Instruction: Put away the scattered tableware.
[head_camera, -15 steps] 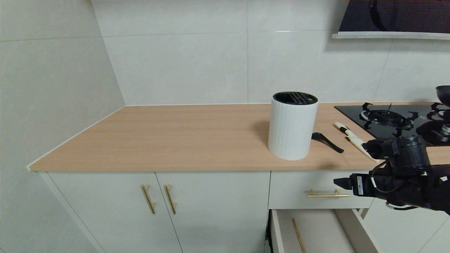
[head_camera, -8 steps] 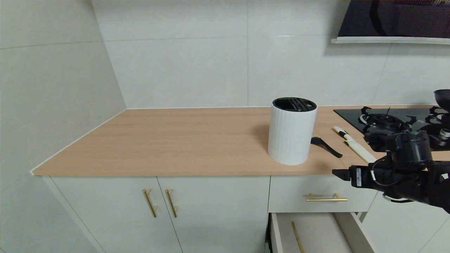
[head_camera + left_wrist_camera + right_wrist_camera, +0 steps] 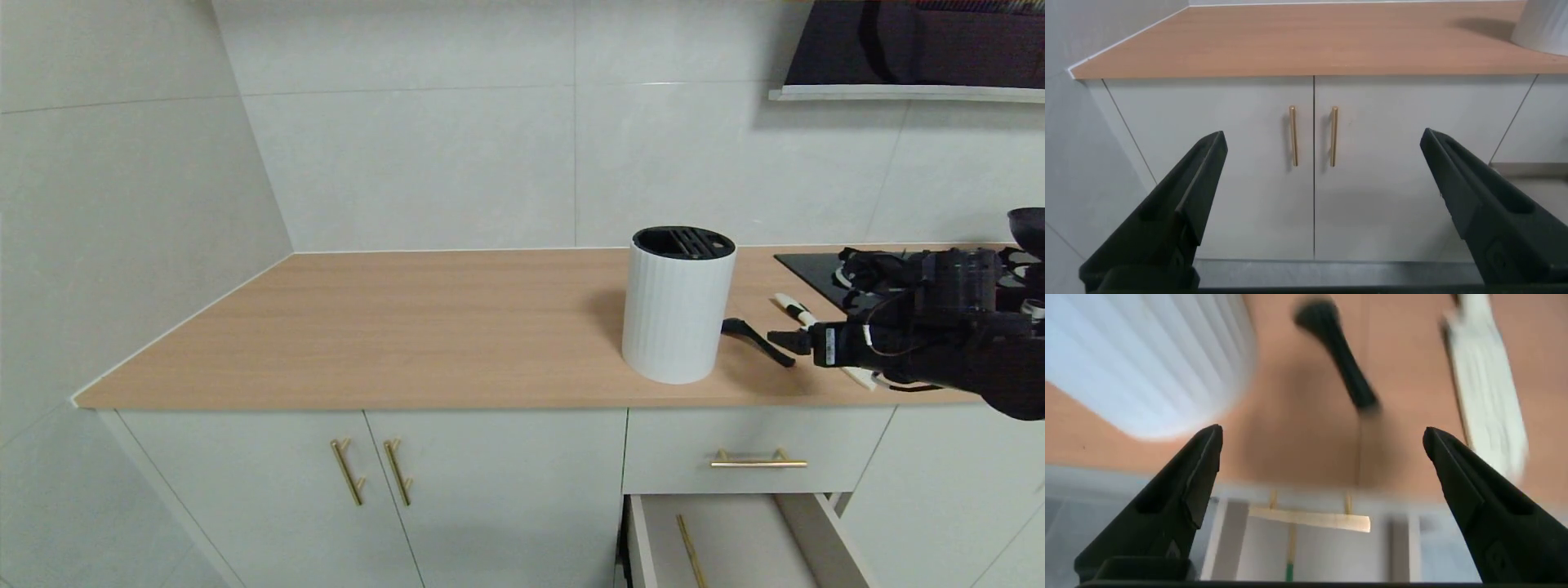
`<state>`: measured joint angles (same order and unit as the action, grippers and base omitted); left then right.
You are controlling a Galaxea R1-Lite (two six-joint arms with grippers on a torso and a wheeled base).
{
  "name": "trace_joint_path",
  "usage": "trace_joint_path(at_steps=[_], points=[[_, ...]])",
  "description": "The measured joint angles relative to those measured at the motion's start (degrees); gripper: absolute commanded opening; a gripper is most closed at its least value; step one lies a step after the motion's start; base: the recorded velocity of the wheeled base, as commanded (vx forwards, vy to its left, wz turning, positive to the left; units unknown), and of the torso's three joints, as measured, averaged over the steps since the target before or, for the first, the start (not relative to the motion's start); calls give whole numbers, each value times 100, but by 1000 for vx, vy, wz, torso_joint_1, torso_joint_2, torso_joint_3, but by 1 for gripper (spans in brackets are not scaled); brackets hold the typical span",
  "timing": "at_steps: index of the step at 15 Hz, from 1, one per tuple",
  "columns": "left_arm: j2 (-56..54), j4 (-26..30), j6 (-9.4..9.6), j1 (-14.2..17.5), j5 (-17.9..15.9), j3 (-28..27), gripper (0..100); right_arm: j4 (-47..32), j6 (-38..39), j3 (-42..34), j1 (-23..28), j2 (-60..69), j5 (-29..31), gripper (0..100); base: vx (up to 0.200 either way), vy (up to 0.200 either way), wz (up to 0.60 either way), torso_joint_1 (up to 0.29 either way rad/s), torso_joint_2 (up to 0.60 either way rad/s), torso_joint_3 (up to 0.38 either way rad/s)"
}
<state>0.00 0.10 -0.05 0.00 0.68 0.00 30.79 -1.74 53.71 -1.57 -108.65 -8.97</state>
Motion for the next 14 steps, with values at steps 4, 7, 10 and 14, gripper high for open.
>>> trace_joint_path(at_steps=[4, 7, 10, 14], points=[[0, 0, 0, 0, -2, 0, 100, 13, -611, 649, 160, -610, -619, 100, 0, 0, 0, 0, 0, 0], [0, 0, -2, 0, 0, 0, 100, 401, -745, 725, 173, -1014, -709, 100, 0, 0, 0, 0, 0, 0], [0, 0, -2, 0, -2, 0, 100, 624, -775, 756, 283, -1285, -725, 100, 0, 0, 0, 0, 0, 0], [0, 0, -2, 0, -2, 0, 100, 623, -780, 913, 346, -1535, -719, 100, 0, 0, 0, 0, 0, 0]])
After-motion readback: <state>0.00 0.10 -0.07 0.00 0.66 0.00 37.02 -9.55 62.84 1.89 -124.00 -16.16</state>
